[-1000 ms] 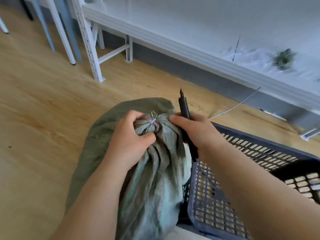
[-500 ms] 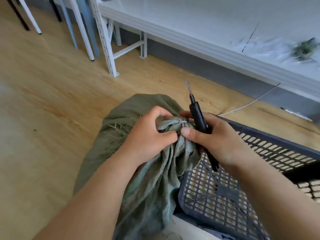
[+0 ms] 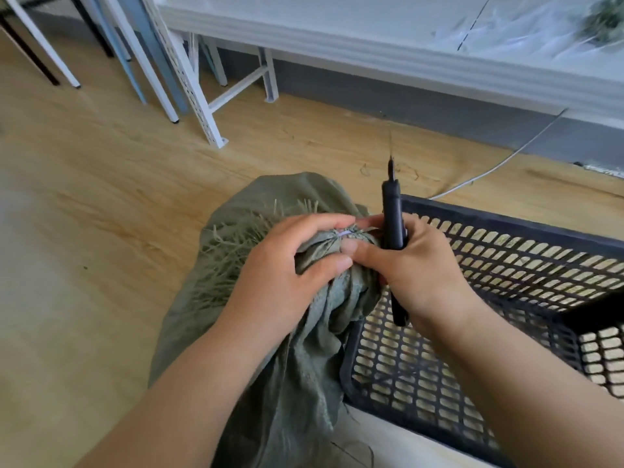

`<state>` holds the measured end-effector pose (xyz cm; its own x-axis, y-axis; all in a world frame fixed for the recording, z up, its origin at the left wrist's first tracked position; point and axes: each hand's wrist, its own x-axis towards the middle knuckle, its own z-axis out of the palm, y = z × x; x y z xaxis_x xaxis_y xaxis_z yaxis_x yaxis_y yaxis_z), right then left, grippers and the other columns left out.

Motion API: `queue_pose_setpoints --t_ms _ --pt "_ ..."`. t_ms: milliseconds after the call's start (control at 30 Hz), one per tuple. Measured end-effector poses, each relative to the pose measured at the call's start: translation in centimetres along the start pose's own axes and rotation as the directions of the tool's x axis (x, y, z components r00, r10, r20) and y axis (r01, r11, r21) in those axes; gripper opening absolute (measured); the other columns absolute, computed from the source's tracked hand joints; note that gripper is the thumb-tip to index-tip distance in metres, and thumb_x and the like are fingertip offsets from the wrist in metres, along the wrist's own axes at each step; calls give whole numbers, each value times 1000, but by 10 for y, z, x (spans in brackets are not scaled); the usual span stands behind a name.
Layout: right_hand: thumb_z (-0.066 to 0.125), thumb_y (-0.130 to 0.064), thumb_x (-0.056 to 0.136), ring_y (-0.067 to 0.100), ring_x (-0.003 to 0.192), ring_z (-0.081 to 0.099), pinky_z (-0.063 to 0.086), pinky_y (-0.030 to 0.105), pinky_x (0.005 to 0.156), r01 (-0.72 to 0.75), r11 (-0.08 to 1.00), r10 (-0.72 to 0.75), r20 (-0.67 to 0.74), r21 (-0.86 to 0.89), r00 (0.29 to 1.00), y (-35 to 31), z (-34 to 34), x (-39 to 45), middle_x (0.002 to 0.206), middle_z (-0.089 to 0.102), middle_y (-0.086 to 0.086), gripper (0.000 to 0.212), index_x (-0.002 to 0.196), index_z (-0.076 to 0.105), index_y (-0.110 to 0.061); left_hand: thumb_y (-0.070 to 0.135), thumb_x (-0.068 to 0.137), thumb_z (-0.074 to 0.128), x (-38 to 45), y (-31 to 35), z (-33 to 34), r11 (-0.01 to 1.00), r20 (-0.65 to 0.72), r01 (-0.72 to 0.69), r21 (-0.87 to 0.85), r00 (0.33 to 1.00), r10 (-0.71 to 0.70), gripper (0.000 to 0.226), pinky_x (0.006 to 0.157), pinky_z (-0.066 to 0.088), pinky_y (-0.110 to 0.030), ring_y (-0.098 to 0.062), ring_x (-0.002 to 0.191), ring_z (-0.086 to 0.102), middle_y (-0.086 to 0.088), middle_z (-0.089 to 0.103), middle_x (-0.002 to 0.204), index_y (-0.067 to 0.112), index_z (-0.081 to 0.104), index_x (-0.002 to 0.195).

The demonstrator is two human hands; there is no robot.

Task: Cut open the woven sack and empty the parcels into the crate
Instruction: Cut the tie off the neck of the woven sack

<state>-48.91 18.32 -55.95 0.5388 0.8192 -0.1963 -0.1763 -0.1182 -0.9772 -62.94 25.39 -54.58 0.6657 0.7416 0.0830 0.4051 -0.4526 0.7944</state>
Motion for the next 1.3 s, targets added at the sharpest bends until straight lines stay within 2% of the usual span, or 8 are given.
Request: queue_pose_setpoints --t_ms 200,467,633,767,900,1033,1167,1300 --pt "80 -7 72 27 77 69 59 39 74 -144 986 141 44 80 989 5 -4 1 89 71 19 27 96 68 -9 25 80 74 -2 -1 6 999 25 30 11 999 -31 49 78 42 -2 19 104 52 32 60 113 54 54 115" --pt "75 -19 81 -4 54 53 42 11 57 188 936 -169 88 -297 982 -9 -7 6 63 60 -15 6 81 70 -23 13 78 74 8 -9 8 999 -53 32 44 998 -29 47 72 40 4 14 95 58 25 67 100 40 63 114" --pt "76 -21 79 5 68 64 58 30 71 178 876 -94 204 -448 974 -13 -12 11 83 73 -4 11 87 74 -27 17 79 74 9 -13 4 989 -26 64 131 998 -62 46 74 51 -15 3 87 63 19 67 100 38 59 117" --pt "78 -23 78 -4 71 62 47 10 70 238 804 -161 186 -545 969 -7 -10 10 82 69 -10 14 87 72 -30 16 78 73 12 -15 3 991 -11 96 90 995 -96 42 73 51 -12 6 85 63 19 69 98 37 63 113" --pt "77 -22 78 -1 85 57 40 6 73 301 717 -280 136 -629 950 4 -4 7 89 63 -9 17 89 69 -31 18 78 73 13 -14 5 989 -13 133 64 991 -133 43 78 55 -20 5 86 64 19 68 101 38 62 114" --pt "77 -19 78 -1 84 55 38 7 76 273 776 -263 101 -568 959 6 -7 9 89 61 -3 15 83 67 -29 18 81 69 13 -10 3 993 72 104 48 992 -107 45 78 56 -38 -11 86 67 16 66 99 45 53 113" --pt "75 -18 81 8 78 62 48 23 78 165 869 -160 51 -467 986 6 -8 11 83 65 -5 10 85 67 -21 48 76 72 11 -4 -1 991 238 131 -4 963 -126 43 76 45 -17 13 101 53 28 58 112 51 49 113" --pt "74 -19 82 -4 61 58 46 15 64 132 919 -99 109 -371 989 1 -6 12 65 63 -17 9 81 66 -24 46 78 72 11 -6 2 996 39 90 -19 995 -89 31 72 44 -7 14 94 56 27 63 100 45 56 105"
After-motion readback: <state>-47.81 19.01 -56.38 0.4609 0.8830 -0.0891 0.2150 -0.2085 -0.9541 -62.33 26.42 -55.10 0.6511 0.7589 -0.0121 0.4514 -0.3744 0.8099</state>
